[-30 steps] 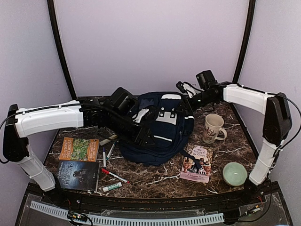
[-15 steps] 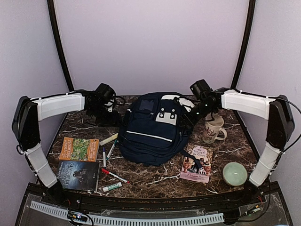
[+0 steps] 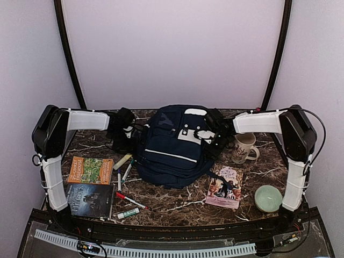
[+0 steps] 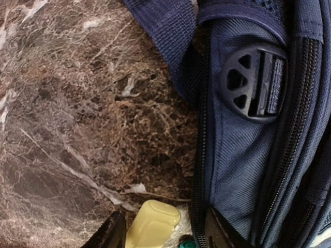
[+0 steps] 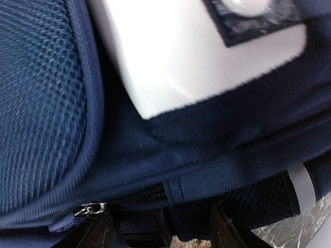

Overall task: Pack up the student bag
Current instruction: Adjust the student bag at the center of the board, then move the book to the center of the board.

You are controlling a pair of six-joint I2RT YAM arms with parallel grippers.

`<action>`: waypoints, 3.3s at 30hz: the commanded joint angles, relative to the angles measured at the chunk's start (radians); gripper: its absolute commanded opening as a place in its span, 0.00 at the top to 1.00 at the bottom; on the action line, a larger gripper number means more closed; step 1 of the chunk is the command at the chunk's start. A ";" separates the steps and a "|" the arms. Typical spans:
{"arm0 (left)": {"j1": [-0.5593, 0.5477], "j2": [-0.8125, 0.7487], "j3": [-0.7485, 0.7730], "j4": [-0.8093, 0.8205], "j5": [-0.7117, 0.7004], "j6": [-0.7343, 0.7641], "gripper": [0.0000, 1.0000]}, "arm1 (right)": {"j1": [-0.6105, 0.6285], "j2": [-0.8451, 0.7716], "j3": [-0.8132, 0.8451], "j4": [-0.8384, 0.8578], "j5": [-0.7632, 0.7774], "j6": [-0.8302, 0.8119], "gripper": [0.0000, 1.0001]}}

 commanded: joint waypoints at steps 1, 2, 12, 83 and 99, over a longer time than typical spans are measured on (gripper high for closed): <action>0.021 -0.015 -0.067 -0.012 -0.013 0.019 0.48 | 0.001 0.088 0.074 0.099 0.118 -0.033 0.39; 0.020 -0.031 -0.091 -0.007 -0.012 0.016 0.49 | 0.001 0.117 0.099 0.104 0.113 -0.036 0.40; 0.020 -0.204 -0.222 -0.018 -0.045 -0.031 0.57 | 0.016 0.274 0.345 0.074 0.097 -0.059 0.45; -0.587 0.246 0.134 0.527 0.402 -0.584 0.39 | 0.011 -0.430 -0.719 0.164 -0.048 -0.610 0.69; -0.584 0.112 -0.222 1.234 0.342 -0.838 0.40 | 0.032 -0.351 -0.720 0.225 -0.104 -0.561 0.71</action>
